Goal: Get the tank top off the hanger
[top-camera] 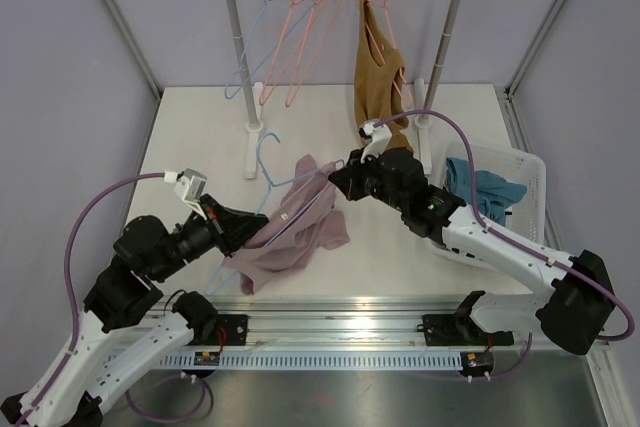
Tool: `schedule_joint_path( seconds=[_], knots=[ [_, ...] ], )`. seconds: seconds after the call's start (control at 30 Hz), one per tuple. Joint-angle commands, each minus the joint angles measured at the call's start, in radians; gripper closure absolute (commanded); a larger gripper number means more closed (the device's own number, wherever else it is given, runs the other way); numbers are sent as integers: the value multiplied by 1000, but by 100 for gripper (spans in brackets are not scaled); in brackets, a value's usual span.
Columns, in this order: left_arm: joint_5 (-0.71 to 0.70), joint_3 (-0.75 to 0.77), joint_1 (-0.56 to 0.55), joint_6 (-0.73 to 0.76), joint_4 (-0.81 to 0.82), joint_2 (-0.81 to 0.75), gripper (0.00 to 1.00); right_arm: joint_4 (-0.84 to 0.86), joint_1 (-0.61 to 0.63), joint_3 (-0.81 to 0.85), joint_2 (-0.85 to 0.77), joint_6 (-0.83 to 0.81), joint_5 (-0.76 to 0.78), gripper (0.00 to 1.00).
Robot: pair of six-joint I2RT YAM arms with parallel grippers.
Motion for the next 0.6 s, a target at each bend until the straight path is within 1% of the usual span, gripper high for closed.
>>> schedule_joint_path(
  seconds=[0.0, 0.1, 0.13, 0.17, 0.2, 0.33, 0.4, 0.43, 0.57],
  knots=[
    [14, 34, -5, 28, 1, -4, 100, -1, 5, 29, -28, -39, 108, 100],
    [-9, 59, -5, 60, -56, 5, 100, -91, 3, 40, -48, -61, 275, 100],
    [0, 63, -5, 68, -66, 7, 100, -122, -6, 56, -44, -56, 397, 100],
    [5, 66, -5, 73, -79, 10, 100, -148, -18, 64, -41, -56, 424, 100],
    [17, 66, -5, 76, -79, 10, 100, -174, -65, 67, -29, -53, 413, 100],
    [48, 57, -5, 71, -56, -7, 100, -202, -150, 96, 27, -47, 318, 100],
    [47, 54, -5, 58, -31, -15, 100, -245, -153, 118, 50, -74, 249, 100],
    [56, 49, -5, 53, -17, -22, 100, -251, -153, 127, 51, -73, 172, 100],
    [109, 62, -5, 47, 79, 11, 100, -243, -153, 121, 24, -50, 13, 100]
  ],
)
